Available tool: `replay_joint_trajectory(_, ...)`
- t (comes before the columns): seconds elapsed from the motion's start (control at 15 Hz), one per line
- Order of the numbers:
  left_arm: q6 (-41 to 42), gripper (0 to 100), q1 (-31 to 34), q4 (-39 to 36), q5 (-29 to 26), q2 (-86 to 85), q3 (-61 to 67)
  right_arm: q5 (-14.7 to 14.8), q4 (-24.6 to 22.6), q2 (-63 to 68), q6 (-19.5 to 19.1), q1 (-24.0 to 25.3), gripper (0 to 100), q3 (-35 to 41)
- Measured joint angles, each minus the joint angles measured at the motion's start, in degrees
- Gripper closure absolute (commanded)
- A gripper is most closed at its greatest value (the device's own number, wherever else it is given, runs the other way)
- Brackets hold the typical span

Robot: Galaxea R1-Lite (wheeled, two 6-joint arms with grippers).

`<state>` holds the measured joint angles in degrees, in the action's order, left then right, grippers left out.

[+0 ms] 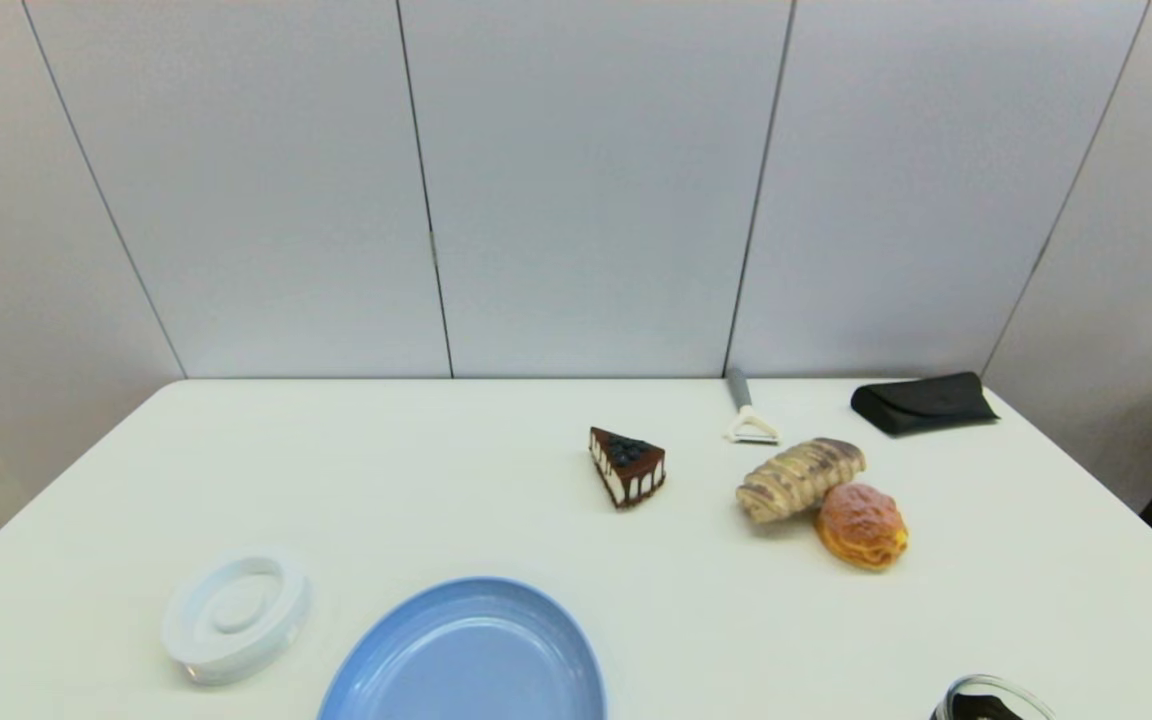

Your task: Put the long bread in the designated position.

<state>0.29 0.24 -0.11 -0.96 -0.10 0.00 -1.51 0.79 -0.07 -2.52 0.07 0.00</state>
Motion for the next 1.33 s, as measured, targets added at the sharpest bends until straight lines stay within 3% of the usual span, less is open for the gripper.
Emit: replay_joint_trajectory(1.33, -0.02, 0, 0.0, 0.01, 0.0, 0.02, 0.0, 0.22, 0.09, 0.0, 0.96, 0.0, 0, 0.0)
